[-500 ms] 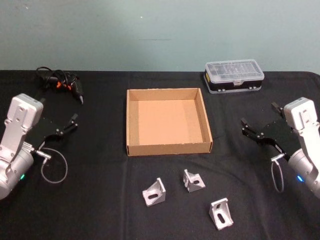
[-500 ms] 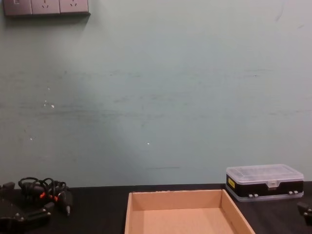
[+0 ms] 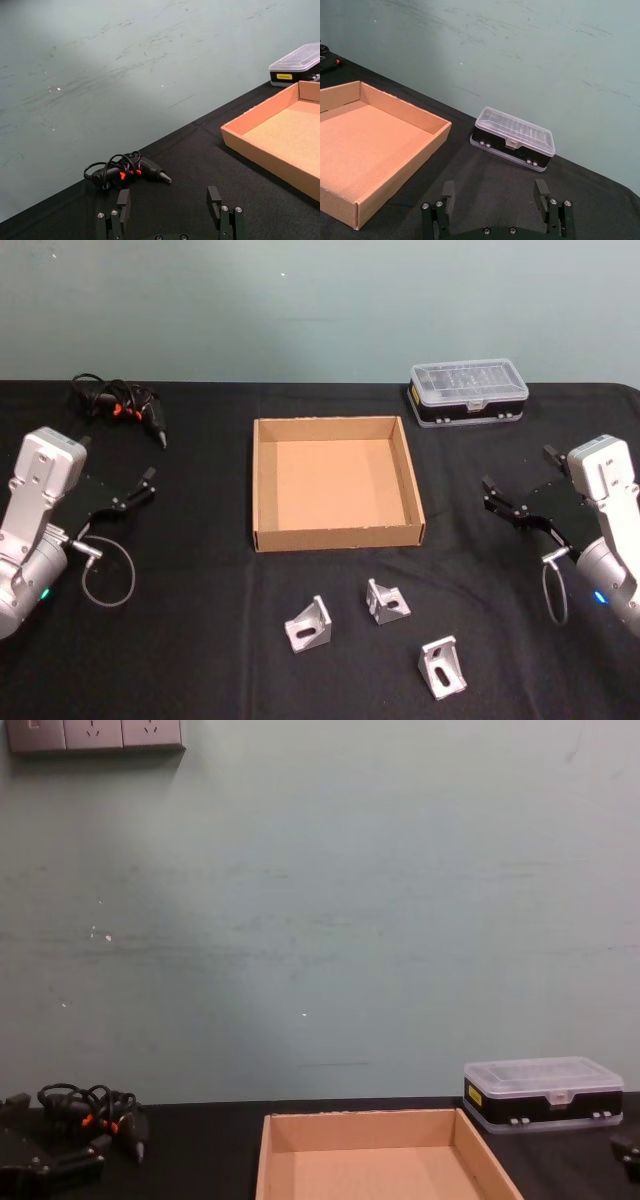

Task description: Use one hand to pick up the angle iron from the table and place it into the box.

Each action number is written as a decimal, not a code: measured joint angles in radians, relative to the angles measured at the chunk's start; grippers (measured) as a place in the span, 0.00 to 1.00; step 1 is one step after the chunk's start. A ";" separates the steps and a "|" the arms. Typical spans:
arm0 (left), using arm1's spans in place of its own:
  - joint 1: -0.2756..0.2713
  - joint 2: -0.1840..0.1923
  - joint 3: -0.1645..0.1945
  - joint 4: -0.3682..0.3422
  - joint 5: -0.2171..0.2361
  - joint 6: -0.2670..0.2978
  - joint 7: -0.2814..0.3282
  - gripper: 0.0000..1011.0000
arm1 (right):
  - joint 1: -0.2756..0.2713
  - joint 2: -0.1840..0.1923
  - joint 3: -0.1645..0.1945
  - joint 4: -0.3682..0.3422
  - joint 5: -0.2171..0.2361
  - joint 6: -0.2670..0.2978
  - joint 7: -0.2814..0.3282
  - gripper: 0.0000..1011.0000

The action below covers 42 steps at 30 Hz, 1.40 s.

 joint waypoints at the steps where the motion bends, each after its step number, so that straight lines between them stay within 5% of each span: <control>1: 0.000 0.000 0.000 0.000 0.000 0.000 0.000 0.99 | 0.000 0.000 0.000 0.000 0.000 0.000 0.000 0.99; 24: 0.000 0.000 0.000 0.000 0.000 0.000 0.000 0.99 | -0.009 0.006 0.006 -0.013 0.009 -0.002 0.013 0.99; 35: 0.000 0.000 0.000 0.000 0.000 0.000 0.000 0.99 | -0.181 0.106 0.091 -0.263 0.115 0.066 0.094 0.99; 42: 0.000 0.000 0.000 0.000 0.000 0.000 0.000 0.99 | -0.325 0.186 0.164 -0.457 0.207 0.176 0.126 0.99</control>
